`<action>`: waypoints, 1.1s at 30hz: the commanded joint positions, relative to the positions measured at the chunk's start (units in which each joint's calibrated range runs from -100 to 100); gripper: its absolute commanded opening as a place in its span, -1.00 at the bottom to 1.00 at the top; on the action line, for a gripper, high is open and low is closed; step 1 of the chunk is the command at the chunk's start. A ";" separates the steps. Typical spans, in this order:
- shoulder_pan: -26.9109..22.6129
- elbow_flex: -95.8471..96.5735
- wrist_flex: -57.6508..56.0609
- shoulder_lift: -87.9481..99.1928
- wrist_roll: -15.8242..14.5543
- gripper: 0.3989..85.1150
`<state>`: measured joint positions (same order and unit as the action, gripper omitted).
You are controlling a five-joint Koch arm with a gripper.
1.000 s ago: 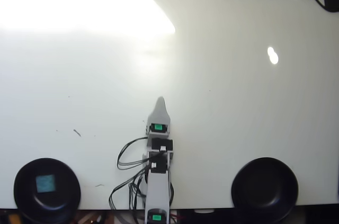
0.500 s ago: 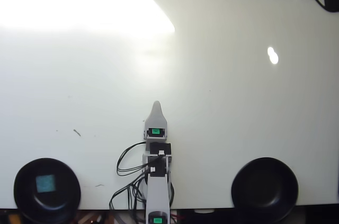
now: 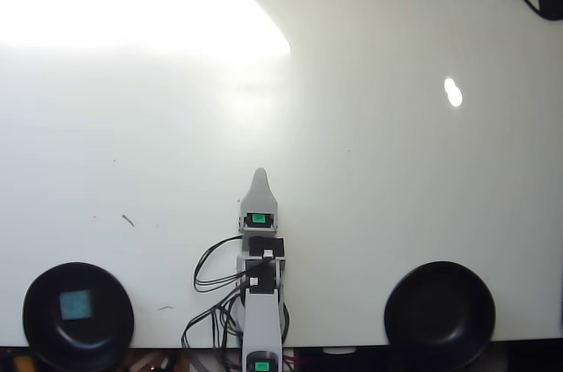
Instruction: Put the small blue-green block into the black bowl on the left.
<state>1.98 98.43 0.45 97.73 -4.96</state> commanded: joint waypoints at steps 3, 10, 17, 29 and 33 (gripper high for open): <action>0.00 1.57 -1.14 -0.19 -0.05 0.18; 0.00 1.57 -1.71 -1.37 -0.15 0.18; 0.00 1.57 -1.71 -1.37 -0.15 0.18; 0.00 1.57 -1.71 -1.37 -0.15 0.18; 0.00 1.57 -1.71 -1.37 -0.15 0.18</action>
